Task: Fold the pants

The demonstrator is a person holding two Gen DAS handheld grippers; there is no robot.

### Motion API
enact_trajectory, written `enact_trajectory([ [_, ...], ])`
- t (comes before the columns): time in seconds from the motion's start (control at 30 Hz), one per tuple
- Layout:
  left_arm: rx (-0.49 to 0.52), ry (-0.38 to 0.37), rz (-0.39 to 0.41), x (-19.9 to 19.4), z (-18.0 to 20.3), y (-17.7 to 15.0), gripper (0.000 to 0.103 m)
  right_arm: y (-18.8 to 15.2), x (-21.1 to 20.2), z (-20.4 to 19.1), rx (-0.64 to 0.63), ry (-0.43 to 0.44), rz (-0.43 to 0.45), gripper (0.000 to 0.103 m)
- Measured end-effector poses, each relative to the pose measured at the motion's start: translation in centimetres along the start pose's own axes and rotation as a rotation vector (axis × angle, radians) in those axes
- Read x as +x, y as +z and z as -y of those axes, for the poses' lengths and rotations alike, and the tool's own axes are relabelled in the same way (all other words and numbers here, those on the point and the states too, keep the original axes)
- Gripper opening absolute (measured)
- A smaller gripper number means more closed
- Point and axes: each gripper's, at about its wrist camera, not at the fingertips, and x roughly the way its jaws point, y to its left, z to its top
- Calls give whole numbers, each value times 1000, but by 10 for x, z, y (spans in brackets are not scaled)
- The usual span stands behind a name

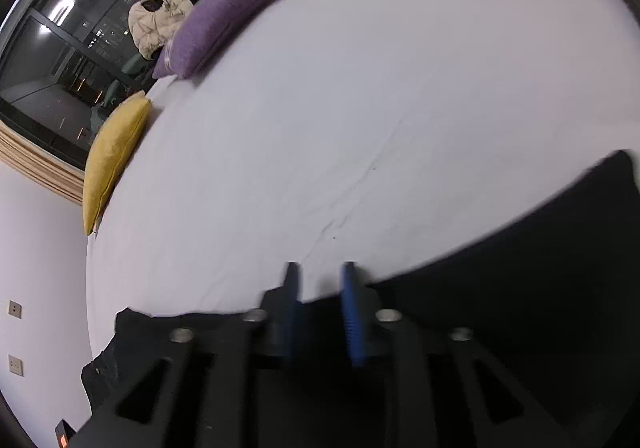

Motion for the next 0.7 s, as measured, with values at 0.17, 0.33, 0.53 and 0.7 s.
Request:
enact_trajectory([
  [0.17, 14, 23, -41, 12, 9, -9, 93, -51, 26, -88, -215, 286, -143, 60],
  [0.33, 9, -6, -71, -7, 3, -21, 93, -40, 52, -61, -132, 77, -192, 16],
  [0.53, -151, 25, 104, -63, -52, -9, 93, -47, 25, -147, -324, 337, -200, 72],
  [0.7, -281, 98, 96, -57, -114, -9, 93, -63, 101, -232, -457, 469, -429, 72],
])
